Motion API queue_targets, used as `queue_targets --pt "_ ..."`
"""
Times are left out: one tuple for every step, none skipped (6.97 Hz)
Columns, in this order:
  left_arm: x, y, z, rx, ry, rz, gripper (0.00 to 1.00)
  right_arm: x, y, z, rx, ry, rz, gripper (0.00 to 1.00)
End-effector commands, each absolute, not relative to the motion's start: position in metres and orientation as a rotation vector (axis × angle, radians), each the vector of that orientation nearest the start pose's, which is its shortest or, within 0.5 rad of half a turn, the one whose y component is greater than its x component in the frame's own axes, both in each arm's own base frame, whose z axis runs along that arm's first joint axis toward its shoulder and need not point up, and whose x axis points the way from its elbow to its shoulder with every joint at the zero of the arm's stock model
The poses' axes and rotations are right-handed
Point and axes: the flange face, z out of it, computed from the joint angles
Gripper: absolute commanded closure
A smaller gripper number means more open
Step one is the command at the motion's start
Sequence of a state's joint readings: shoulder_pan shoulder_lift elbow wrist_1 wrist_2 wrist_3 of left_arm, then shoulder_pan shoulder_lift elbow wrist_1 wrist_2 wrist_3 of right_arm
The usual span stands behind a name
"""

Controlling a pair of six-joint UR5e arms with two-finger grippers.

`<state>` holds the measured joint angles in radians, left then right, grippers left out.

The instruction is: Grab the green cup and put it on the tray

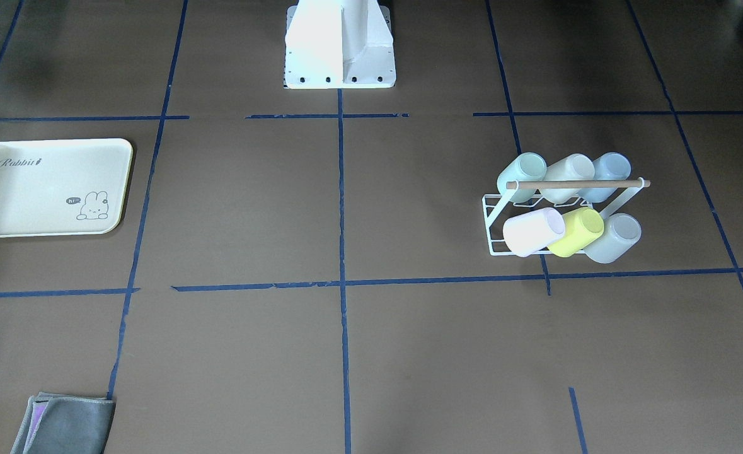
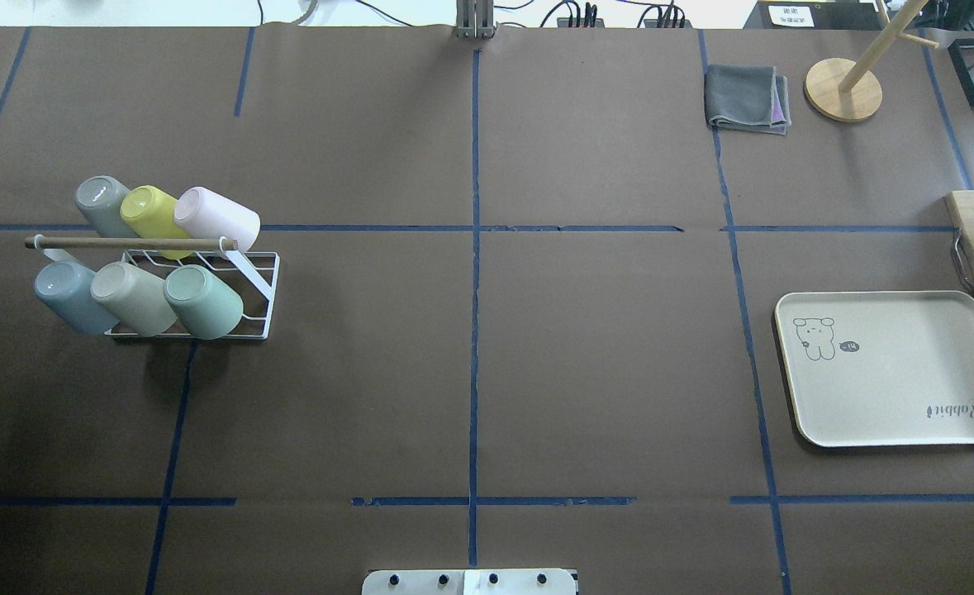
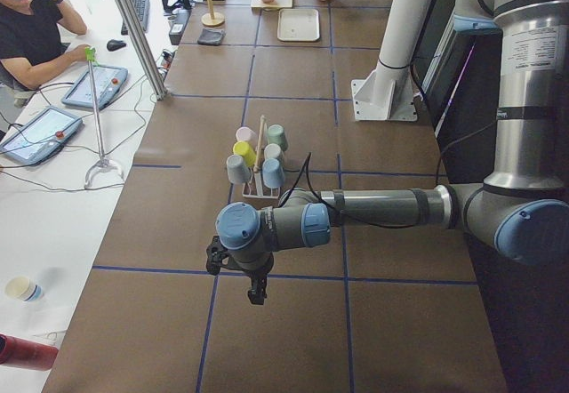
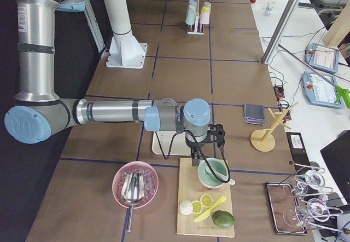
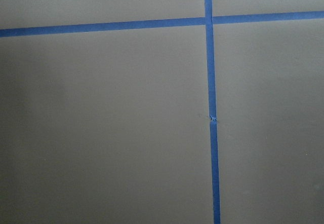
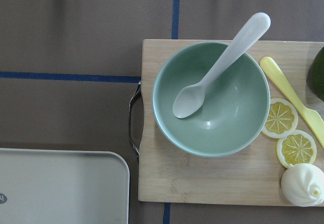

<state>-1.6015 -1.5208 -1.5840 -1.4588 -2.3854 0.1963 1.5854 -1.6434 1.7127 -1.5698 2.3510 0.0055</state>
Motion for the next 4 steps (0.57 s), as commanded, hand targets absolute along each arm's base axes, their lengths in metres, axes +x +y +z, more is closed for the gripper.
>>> queue_targets --pt "-0.0750 -0.4598 0.6817 -0.043 0.824 0.097 0.00 0.0695 -0.4641 0.6226 0.061 -0.782 -0.005 0.00" --pt "-0.0750 -0.4613 0.6804 -0.042 0.823 0.098 0.00 0.0696 -0.4642 0.6227 0.061 -0.780 -0.005 0.00" --pt "-0.0751 -0.4621 0.6797 -0.040 0.823 0.099 0.00 0.0696 -0.4642 0.6227 0.061 -0.780 -0.005 0.00" --pt "-0.0751 -0.4621 0.6797 -0.040 0.823 0.099 0.00 0.0696 -0.4642 0.6227 0.061 -0.780 -0.005 0.00"
